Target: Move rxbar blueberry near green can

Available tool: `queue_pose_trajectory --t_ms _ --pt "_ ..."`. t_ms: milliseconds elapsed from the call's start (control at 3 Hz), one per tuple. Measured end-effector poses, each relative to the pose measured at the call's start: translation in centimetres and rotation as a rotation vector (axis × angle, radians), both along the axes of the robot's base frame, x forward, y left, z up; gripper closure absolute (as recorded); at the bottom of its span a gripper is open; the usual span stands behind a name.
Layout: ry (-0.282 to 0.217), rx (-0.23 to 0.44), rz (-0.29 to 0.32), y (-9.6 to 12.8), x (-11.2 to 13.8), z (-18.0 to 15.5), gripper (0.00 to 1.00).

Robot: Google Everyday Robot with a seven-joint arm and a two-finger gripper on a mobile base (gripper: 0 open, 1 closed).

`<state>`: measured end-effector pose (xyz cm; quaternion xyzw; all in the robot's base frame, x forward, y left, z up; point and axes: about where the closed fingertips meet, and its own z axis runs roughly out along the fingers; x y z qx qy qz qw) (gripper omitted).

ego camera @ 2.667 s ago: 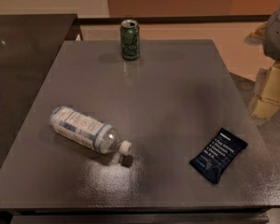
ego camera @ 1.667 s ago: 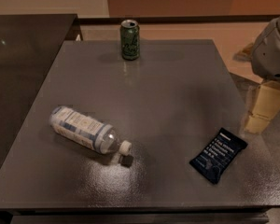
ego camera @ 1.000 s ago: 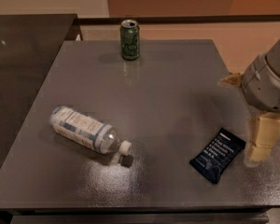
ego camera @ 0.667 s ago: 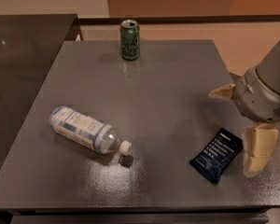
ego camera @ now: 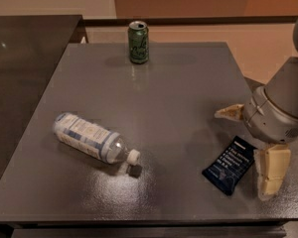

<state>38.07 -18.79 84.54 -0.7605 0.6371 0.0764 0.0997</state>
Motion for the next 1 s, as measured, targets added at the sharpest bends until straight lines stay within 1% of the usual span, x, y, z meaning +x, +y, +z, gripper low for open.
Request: queue_pose_trajectory --t_ms 333,667,1000 --pt "0.005 0.007 0.015 -0.04 -0.38 -0.71 0.09" --pt "0.009 0.011 0.023 -0.16 -0.61 -1.15 0.27" --pt "0.014 0.011 0.023 -0.37 -0.74 -1.47 0.5"
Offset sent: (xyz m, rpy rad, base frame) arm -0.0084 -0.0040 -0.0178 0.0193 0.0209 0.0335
